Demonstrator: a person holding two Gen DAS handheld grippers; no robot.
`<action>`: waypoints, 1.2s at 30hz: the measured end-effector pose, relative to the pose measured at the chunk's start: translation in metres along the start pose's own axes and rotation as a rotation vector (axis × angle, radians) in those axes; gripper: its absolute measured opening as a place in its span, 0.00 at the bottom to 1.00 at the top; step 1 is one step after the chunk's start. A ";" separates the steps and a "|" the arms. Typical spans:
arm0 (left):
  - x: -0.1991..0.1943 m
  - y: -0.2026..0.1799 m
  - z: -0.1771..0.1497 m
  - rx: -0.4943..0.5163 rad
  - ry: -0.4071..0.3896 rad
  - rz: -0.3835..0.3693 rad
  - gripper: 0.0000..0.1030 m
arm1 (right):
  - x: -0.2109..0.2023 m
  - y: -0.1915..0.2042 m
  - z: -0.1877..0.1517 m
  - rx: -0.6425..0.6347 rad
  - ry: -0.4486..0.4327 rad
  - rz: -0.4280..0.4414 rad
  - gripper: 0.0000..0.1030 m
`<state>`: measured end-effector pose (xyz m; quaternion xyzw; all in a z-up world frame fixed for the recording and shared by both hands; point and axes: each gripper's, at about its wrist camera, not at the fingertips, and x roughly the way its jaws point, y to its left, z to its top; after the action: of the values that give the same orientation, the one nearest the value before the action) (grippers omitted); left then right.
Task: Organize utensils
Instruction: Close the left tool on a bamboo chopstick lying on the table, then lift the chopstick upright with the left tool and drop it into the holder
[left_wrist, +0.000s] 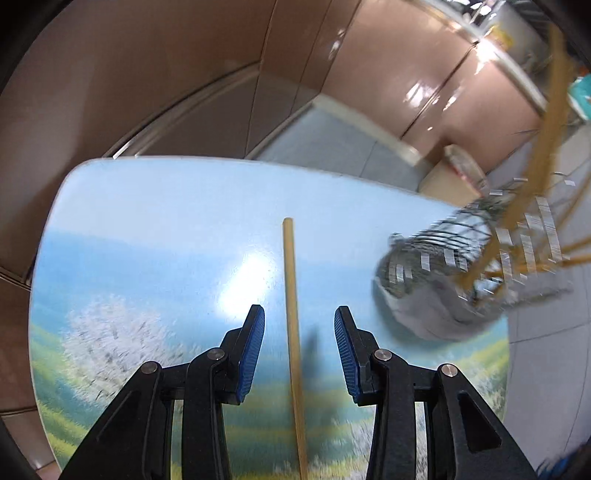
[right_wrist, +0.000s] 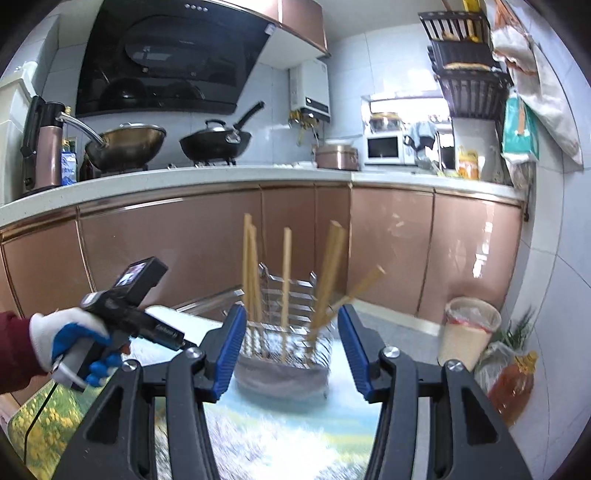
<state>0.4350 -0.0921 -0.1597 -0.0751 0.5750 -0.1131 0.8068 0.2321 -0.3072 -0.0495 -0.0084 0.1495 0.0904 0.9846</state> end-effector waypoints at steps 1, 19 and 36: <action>0.007 0.000 0.003 0.000 0.013 0.006 0.37 | 0.000 -0.004 -0.003 0.005 0.008 -0.005 0.48; 0.023 -0.011 -0.006 0.038 -0.003 0.107 0.05 | -0.003 -0.034 -0.027 0.076 0.042 -0.028 0.48; -0.141 -0.009 -0.059 0.035 -0.387 -0.198 0.05 | -0.027 -0.015 -0.014 0.044 0.031 -0.027 0.48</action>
<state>0.3344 -0.0625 -0.0483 -0.1374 0.3971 -0.1854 0.8883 0.2054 -0.3275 -0.0554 0.0098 0.1663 0.0738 0.9833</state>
